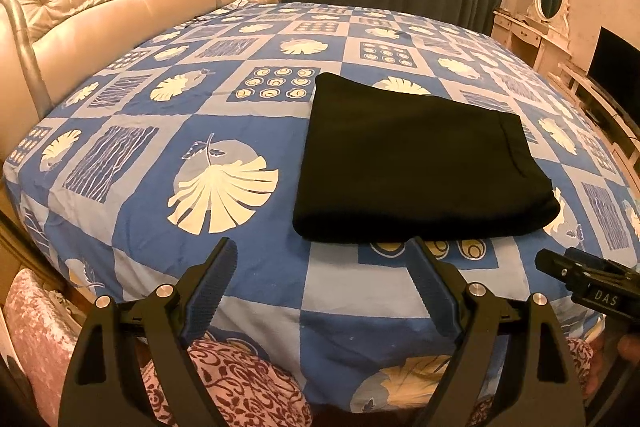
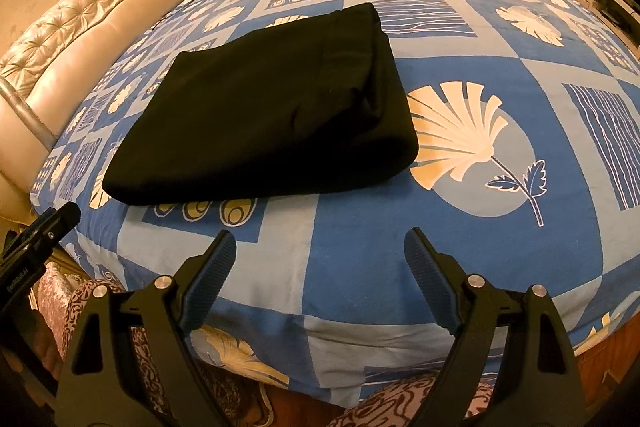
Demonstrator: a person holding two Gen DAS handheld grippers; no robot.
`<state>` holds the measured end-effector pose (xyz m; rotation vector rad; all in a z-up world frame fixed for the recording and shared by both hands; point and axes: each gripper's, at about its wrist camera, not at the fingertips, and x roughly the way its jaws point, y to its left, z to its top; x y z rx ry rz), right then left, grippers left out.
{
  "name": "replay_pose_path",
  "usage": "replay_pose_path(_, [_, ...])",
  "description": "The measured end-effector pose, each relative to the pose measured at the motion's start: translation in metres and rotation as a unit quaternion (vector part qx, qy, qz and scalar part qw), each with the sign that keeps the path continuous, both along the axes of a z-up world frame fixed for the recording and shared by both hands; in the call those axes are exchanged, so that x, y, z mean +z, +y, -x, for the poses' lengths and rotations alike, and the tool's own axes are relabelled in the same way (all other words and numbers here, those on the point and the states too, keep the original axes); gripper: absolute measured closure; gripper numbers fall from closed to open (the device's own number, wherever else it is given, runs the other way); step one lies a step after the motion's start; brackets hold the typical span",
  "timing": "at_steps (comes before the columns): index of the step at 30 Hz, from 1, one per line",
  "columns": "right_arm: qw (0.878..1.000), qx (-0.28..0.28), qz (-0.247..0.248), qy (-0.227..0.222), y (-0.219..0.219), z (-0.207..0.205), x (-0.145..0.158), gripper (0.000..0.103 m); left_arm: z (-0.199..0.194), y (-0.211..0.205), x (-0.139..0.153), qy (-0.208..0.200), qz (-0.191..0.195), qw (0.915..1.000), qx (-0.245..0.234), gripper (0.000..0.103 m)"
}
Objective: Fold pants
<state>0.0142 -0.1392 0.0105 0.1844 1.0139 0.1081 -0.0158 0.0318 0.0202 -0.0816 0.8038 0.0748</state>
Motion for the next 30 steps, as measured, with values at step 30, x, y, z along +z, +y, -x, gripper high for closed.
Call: replay_pose_path(30, [0.998,-0.041,-0.040,-0.022,-0.060,-0.070,0.030,0.010,-0.138,0.076,0.020,-0.003,-0.019,0.9997,0.017,0.013])
